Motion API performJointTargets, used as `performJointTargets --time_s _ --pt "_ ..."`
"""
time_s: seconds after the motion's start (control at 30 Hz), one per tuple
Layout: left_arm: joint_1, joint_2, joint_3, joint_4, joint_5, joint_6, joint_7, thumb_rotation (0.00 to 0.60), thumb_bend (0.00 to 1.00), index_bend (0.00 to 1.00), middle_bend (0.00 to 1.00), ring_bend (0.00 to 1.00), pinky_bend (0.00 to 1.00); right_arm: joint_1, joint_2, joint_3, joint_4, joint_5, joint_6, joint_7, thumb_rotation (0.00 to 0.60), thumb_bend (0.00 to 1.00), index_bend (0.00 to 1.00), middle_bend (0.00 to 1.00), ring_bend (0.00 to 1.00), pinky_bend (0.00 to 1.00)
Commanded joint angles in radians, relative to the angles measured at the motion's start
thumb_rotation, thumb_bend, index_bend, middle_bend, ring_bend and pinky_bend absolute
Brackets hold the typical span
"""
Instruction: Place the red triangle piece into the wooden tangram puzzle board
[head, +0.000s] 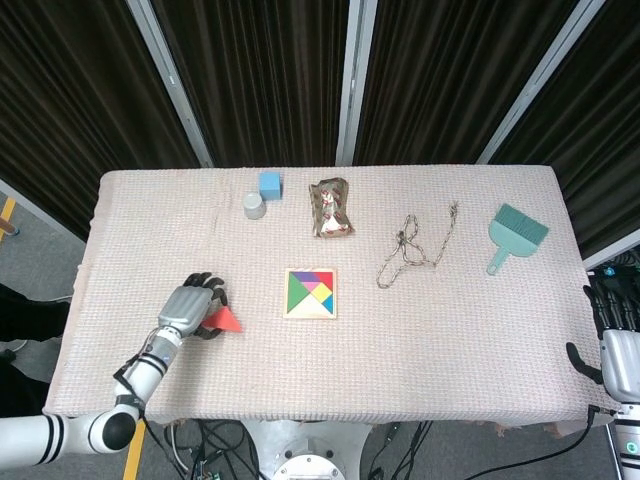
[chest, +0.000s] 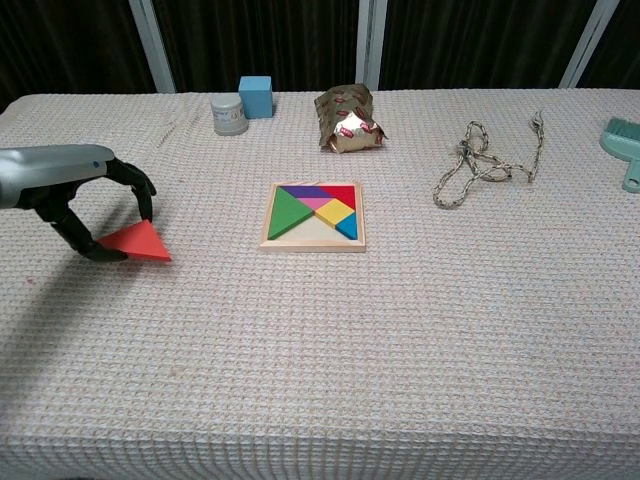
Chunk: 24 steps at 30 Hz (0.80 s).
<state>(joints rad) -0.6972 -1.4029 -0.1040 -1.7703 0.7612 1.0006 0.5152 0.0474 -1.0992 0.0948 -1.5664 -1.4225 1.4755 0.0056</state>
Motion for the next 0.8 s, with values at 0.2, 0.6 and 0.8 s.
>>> performJointTargets --time_s 0.2,0.6,0.8 --pt "-0.083 -0.086 -0.069 -0.081 -0.164 0.141 0.138 0.600 0.29 0.47 0.15 0.00 0.00 -0.012 0.010 0.007 -0.007 -0.010 0.034 0.016 0.600 0.23 0.00 0.00 0.00 0.00" --pt "-0.191 -0.254 -0.128 0.014 -0.274 0.198 0.247 0.600 0.30 0.48 0.15 0.00 0.00 -0.023 0.008 0.010 0.005 -0.036 0.072 0.040 0.600 0.23 0.00 0.00 0.00 0.00" --pt "-0.239 -0.312 -0.171 0.069 -0.342 0.190 0.275 0.600 0.30 0.48 0.15 0.00 0.00 -0.026 0.008 0.012 0.006 -0.041 0.083 0.043 0.600 0.23 0.00 0.00 0.00 0.00"
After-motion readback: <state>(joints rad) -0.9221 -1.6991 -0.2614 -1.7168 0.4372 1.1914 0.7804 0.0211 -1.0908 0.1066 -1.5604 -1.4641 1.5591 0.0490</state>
